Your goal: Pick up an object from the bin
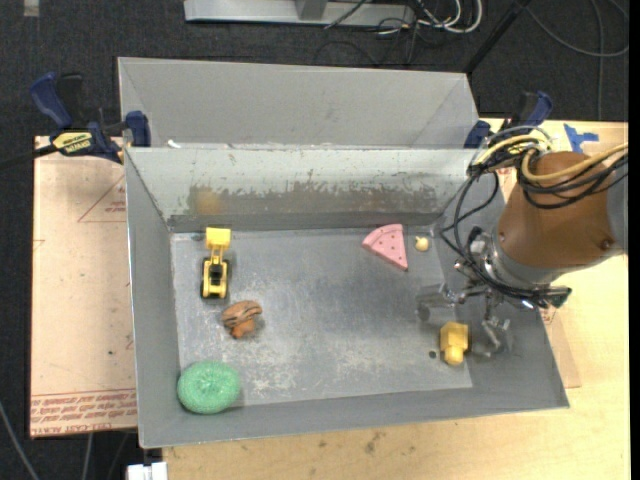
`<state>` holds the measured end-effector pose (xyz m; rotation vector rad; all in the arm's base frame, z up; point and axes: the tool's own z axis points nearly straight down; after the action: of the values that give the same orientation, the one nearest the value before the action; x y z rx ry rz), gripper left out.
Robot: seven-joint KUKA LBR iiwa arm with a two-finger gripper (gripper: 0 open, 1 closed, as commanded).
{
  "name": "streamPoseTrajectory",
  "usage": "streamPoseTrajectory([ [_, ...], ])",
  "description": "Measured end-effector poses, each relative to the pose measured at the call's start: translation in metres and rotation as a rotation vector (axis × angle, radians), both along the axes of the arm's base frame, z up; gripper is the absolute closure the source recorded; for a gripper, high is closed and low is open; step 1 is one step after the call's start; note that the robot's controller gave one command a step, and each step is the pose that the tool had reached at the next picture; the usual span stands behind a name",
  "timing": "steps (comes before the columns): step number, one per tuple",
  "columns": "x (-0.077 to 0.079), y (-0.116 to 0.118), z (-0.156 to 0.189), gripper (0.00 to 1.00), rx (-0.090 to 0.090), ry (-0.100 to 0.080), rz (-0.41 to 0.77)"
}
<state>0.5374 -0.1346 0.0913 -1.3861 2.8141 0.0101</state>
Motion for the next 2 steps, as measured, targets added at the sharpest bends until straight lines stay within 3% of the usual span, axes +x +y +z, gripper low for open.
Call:
streamPoseTrajectory([
  [1,-0.0184,0.0003,-0.0166,1.0,0.018,-0.01,0.316],
  [2,-0.0184,0.0003,-0.0166,1.0,0.018,-0.01,0.316],
])
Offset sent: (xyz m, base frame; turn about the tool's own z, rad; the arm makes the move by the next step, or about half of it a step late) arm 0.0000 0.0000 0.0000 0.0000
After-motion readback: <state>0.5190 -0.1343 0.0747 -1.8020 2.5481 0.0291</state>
